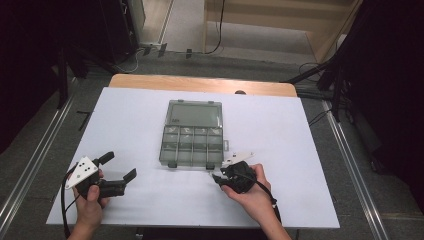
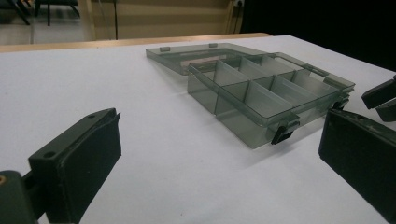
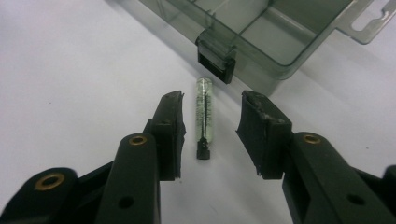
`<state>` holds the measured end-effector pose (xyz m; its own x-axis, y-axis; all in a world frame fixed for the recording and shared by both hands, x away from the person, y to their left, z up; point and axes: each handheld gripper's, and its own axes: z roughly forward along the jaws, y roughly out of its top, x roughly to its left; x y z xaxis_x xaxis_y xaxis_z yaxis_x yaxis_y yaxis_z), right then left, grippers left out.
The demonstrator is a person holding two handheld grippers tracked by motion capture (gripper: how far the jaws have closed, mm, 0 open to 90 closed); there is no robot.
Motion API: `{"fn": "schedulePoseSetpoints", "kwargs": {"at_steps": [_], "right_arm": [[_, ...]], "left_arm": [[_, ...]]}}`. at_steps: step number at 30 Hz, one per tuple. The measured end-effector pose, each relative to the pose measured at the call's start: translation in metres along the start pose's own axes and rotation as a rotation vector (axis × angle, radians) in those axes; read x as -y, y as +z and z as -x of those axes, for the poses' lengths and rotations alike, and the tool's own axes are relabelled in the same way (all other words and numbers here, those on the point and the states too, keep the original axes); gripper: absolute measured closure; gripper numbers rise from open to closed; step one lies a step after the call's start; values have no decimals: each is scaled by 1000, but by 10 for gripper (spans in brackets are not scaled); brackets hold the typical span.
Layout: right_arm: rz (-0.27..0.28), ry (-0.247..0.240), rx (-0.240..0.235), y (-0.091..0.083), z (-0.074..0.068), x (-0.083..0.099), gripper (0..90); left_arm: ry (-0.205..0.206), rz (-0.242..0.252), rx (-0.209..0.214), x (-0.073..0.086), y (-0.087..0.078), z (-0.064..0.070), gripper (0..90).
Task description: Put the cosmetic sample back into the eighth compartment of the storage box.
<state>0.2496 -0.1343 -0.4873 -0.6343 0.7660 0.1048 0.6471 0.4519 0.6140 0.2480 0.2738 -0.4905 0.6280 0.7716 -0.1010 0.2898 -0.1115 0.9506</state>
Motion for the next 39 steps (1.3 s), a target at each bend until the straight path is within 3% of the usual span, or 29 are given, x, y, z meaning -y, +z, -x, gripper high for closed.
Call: {"fn": "schedulePoseSetpoints", "kwargs": {"at_steps": [6, 10, 18, 23, 39], "right_arm": [[-23, -25, -10, 7, -4, -1, 657], [-29, -2, 3, 12, -6, -1, 689], [-30, -24, 45, 20, -9, 0, 727], [-32, -28, 63, 20, -10, 1, 811], [-12, -19, 34, 14, -9, -1, 824]], "left_arm": [[-5, 4, 5, 0, 0, 0, 0], [-19, 7, 9, 0, 0, -2, 0], [-28, 12, 12, 0, -1, -3, 0], [-32, 12, 14, 1, -1, -4, 0], [-27, 8, 15, 1, 0, -3, 0]]}}
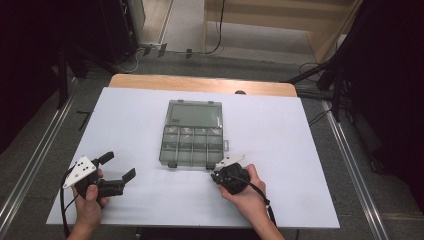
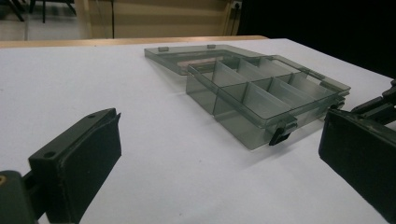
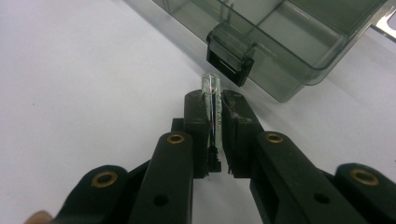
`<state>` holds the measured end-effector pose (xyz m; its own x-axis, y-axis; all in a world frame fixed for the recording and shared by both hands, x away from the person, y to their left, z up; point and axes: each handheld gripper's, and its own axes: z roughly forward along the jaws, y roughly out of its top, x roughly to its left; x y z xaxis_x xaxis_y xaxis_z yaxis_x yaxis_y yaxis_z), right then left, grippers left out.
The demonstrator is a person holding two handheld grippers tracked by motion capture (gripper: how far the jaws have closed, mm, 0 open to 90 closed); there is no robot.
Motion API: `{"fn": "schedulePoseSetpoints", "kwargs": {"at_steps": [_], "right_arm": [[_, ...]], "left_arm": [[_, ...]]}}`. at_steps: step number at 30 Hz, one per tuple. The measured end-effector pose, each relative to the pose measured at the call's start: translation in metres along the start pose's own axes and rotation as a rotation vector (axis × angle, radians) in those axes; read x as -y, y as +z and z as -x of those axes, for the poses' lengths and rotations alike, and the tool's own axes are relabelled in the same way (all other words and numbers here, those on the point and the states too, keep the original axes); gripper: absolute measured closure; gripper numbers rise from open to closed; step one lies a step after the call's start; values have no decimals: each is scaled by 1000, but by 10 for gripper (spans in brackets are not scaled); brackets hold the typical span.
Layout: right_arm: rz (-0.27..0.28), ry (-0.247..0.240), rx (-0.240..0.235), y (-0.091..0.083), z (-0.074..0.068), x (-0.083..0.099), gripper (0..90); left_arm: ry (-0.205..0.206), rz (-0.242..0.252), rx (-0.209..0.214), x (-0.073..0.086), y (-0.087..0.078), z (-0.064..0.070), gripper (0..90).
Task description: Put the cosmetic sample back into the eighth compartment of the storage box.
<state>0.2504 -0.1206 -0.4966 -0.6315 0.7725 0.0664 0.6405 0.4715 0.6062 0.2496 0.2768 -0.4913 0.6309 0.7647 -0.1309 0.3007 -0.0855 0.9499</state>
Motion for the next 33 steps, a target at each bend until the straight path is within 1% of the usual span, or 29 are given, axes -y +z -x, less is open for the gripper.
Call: {"fn": "schedulePoseSetpoints", "kwargs": {"at_steps": [6, 7, 16, 24, 33], "right_arm": [[20, -1, -14, -7, 0, -3, 825], [17, 1, -18, -8, 0, -4, 825], [47, -7, -29, -19, -1, -9, 825], [67, -13, -35, -29, -1, -14, 825], [77, -10, -33, -34, 1, -18, 825]], "left_arm": [[0, -1, 1, 0, 0, 0, 0], [0, -1, 1, 0, 0, 0, 0], [1, -2, 1, 0, 0, 0, 0], [1, -3, 2, 0, 0, 0, 0], [4, -4, 1, 0, 0, 1, 0]]}}
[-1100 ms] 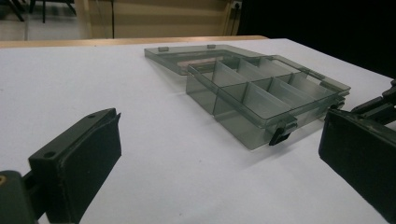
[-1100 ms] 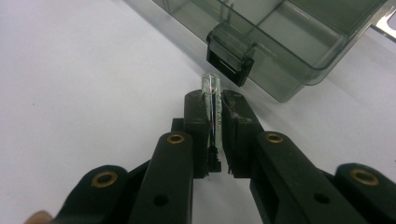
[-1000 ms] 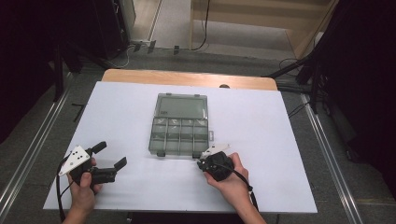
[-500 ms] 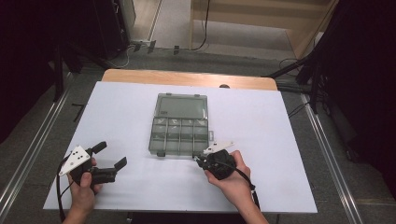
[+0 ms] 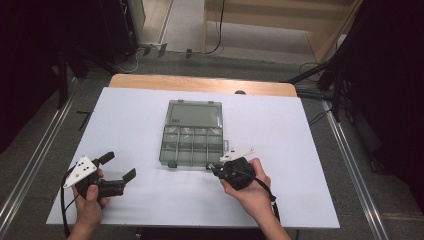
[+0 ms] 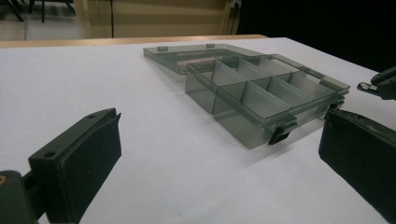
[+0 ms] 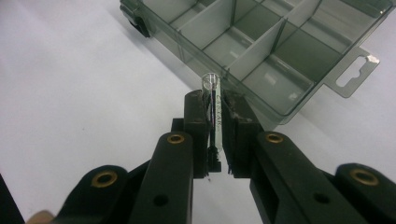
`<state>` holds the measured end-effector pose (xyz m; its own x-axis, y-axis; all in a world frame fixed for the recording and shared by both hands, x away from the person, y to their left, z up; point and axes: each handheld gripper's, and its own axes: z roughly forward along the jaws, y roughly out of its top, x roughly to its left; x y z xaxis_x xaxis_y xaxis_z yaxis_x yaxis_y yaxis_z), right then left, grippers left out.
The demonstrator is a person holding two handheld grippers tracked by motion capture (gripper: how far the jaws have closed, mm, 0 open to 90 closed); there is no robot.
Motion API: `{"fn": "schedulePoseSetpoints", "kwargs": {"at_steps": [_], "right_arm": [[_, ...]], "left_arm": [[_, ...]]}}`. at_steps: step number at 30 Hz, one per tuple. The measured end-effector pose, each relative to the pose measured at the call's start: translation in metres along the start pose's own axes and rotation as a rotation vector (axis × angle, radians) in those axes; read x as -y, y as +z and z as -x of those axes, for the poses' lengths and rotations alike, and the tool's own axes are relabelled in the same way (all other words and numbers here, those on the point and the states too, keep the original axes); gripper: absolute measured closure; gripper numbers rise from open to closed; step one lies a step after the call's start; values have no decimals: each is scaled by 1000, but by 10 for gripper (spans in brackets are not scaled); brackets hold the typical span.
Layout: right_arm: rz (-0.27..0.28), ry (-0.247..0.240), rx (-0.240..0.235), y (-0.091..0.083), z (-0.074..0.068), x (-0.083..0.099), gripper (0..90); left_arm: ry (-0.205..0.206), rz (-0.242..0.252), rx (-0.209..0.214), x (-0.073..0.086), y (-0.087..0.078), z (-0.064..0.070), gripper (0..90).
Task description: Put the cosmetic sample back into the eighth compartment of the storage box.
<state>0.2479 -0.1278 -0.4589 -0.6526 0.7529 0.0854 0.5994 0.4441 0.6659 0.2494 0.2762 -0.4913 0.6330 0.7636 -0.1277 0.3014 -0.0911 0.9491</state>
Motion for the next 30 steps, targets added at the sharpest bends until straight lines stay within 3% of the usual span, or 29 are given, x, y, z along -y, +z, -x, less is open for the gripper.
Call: {"fn": "schedulePoseSetpoints", "kwargs": {"at_steps": [30], "right_arm": [[50, 35, 43, -9, 24, -20, 824]], "left_arm": [[10, -5, 4, 1, 1, 1, 0]]}}
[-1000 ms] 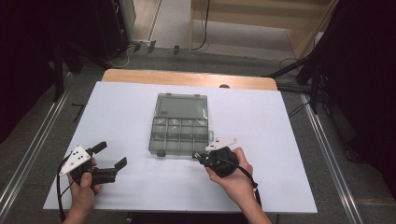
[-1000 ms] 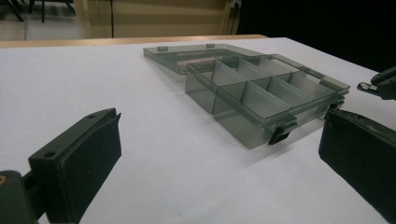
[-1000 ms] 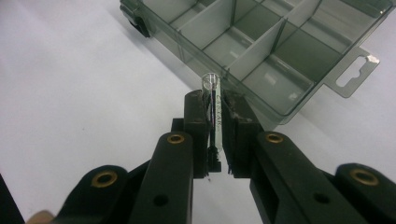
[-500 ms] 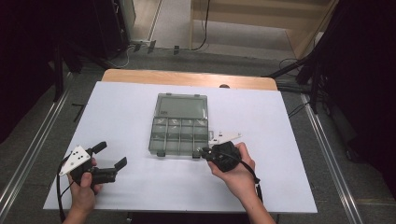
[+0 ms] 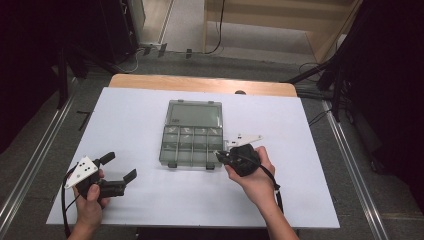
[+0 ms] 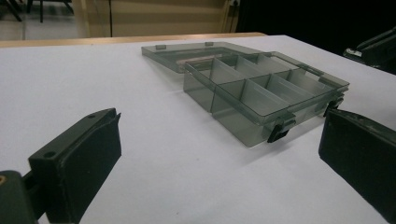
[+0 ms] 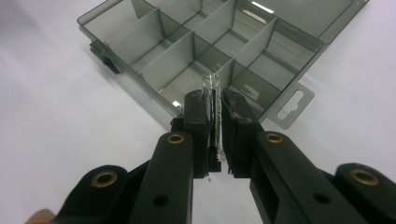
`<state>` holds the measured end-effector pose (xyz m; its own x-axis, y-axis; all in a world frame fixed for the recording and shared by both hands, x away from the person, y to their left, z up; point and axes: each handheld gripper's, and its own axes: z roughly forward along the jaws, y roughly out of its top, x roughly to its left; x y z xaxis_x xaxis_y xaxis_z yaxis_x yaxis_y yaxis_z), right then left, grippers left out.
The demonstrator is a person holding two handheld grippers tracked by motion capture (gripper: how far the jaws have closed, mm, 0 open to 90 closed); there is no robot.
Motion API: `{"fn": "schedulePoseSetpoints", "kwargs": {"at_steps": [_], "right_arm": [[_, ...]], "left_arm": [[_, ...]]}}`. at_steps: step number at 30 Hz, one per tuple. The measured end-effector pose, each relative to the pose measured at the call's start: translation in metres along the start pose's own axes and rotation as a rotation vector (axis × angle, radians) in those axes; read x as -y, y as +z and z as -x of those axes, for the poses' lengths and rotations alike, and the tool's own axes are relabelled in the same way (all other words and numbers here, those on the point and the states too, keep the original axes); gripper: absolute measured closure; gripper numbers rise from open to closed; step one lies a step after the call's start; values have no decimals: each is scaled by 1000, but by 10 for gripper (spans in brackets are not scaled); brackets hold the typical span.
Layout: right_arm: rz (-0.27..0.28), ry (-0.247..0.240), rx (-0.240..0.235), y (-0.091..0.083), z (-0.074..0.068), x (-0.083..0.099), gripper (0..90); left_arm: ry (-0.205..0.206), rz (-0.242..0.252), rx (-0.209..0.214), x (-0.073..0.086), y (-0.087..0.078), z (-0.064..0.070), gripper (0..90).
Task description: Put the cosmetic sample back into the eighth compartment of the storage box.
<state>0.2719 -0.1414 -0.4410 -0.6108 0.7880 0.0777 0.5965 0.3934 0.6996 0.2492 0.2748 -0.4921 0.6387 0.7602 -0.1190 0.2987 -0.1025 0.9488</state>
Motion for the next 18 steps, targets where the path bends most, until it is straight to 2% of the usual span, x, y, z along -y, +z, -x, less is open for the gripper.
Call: {"fn": "schedulePoseSetpoints", "kwargs": {"at_steps": [18], "right_arm": [[-11, -1, 37, 9, 10, -16, 824]], "left_arm": [[-7, -1, 3, 1, 0, 0, 0]]}}
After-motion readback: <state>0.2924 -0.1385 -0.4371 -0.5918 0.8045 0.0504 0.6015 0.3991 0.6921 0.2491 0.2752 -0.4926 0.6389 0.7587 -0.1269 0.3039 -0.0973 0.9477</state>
